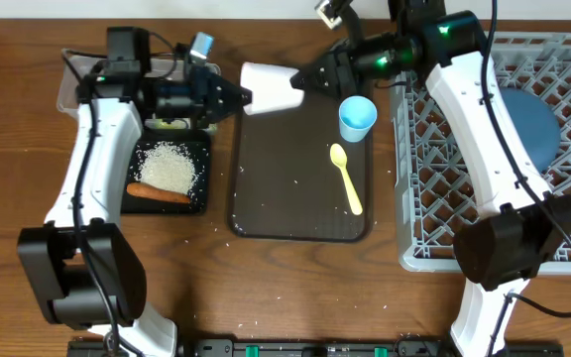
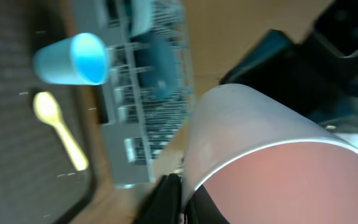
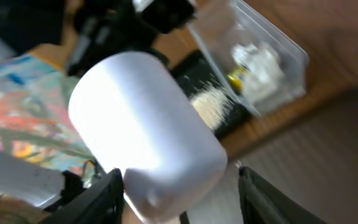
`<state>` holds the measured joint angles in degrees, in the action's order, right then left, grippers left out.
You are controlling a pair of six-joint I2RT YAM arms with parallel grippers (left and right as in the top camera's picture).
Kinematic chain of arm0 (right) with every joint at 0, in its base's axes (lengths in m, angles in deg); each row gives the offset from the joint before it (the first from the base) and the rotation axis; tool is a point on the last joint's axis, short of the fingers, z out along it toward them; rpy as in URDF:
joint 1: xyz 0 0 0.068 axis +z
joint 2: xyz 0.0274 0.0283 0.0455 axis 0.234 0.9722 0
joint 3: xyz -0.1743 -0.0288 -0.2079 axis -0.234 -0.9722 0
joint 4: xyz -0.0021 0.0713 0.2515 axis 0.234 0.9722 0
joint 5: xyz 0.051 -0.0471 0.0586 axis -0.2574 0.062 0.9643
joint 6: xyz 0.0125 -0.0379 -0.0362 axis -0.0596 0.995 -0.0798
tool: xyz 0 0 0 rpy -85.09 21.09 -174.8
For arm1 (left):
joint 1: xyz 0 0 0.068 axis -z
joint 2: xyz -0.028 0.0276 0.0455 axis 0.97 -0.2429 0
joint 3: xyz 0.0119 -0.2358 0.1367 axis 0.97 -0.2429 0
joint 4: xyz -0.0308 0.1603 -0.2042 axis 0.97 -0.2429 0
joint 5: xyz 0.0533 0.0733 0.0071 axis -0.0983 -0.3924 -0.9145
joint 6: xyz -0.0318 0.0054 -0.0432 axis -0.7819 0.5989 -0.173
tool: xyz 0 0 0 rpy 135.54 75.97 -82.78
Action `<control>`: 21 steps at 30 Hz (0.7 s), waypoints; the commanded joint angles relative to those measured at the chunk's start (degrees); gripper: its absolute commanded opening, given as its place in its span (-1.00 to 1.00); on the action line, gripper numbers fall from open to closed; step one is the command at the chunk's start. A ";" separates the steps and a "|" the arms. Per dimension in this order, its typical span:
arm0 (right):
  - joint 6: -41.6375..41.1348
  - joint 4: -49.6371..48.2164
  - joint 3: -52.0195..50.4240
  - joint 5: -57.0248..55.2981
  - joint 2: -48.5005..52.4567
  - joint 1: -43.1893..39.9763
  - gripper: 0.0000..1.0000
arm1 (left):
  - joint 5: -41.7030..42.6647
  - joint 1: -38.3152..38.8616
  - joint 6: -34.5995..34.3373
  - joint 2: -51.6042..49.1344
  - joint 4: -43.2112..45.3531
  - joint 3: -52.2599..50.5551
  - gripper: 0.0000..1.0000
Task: Sort waste into correct bins and load items into the dishwasher rack
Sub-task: 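Lift pink cup with left gripper and hand it to right gripper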
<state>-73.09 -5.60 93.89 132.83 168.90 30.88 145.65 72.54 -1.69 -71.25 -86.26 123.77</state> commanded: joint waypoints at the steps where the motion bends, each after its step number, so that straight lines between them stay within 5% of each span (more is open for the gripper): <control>1: 3.32 -0.68 0.07 6.62 -1.38 0.31 0.20 | 9.14 -1.27 0.79 0.70 0.22 0.92 -0.88; 13: 7.65 -5.88 0.07 11.43 -1.36 0.85 0.91 | 9.14 -1.95 -4.79 1.40 0.00 0.92 -0.88; 21: 7.67 -7.04 0.07 10.54 -1.25 2.21 0.84 | 9.14 -0.63 -7.17 3.98 0.02 0.92 -0.88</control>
<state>-66.29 -12.42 93.87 142.27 168.86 31.80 153.09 71.58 -7.48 -70.38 -86.15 123.77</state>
